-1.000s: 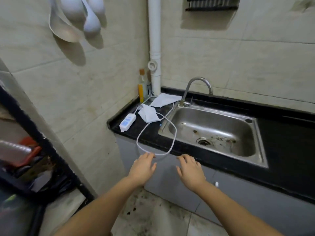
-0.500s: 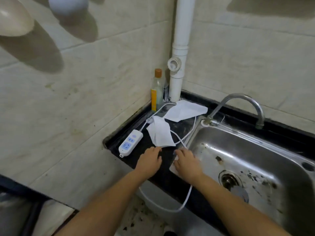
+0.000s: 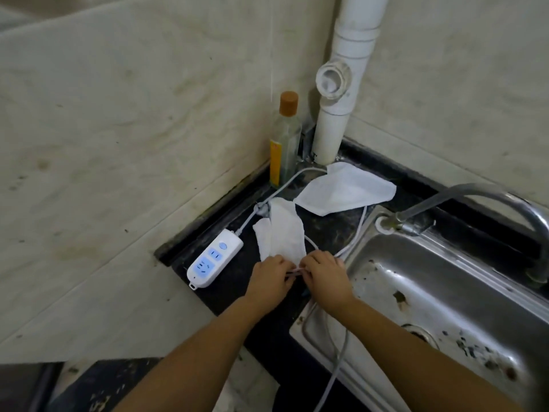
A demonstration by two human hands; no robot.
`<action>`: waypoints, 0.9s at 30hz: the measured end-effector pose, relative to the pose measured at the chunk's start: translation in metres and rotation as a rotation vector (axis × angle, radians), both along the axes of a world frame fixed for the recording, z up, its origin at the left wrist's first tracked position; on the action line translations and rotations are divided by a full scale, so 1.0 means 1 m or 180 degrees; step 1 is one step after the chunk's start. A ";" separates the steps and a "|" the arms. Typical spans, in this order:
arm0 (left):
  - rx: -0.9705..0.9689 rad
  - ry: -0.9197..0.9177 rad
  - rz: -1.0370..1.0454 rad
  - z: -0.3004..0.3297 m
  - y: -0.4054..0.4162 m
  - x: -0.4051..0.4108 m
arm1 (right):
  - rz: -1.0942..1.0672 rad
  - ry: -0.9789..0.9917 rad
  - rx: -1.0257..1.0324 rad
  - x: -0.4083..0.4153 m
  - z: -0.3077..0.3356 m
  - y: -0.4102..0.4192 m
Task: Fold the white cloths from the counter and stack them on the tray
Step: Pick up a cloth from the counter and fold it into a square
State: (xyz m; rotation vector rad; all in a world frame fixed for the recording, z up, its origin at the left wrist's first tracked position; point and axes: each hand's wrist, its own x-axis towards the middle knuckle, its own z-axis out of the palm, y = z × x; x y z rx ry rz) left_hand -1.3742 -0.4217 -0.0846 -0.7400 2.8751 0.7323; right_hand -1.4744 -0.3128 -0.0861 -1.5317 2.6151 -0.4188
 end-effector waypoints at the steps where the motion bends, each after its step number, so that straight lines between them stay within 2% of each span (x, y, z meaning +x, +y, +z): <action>1: -0.0040 0.0148 0.0082 0.002 0.001 0.000 | 0.0015 -0.0060 -0.0176 0.000 0.006 -0.001; 4: -0.0110 0.0661 0.0218 0.017 0.000 0.003 | -0.0278 -0.0564 -0.0467 0.000 0.030 -0.002; 7: -0.0157 0.1075 0.0248 0.037 -0.003 0.015 | -0.1040 -0.1318 -0.1002 0.004 0.061 0.011; 12: -0.0331 0.1348 0.0328 0.061 -0.009 0.055 | -0.1710 -0.1764 -0.1942 0.022 0.102 0.051; 15: 0.0181 0.1621 0.0525 0.084 0.000 0.085 | -0.1739 -0.1870 -0.2366 0.039 0.123 0.074; 20: 0.1129 0.2103 0.1159 0.130 0.007 0.121 | -0.1630 -0.2233 -0.2678 0.057 0.149 0.090; 27: 0.1583 0.2095 0.1785 0.166 -0.008 0.106 | -0.1733 -0.2392 -0.2513 0.042 0.166 0.051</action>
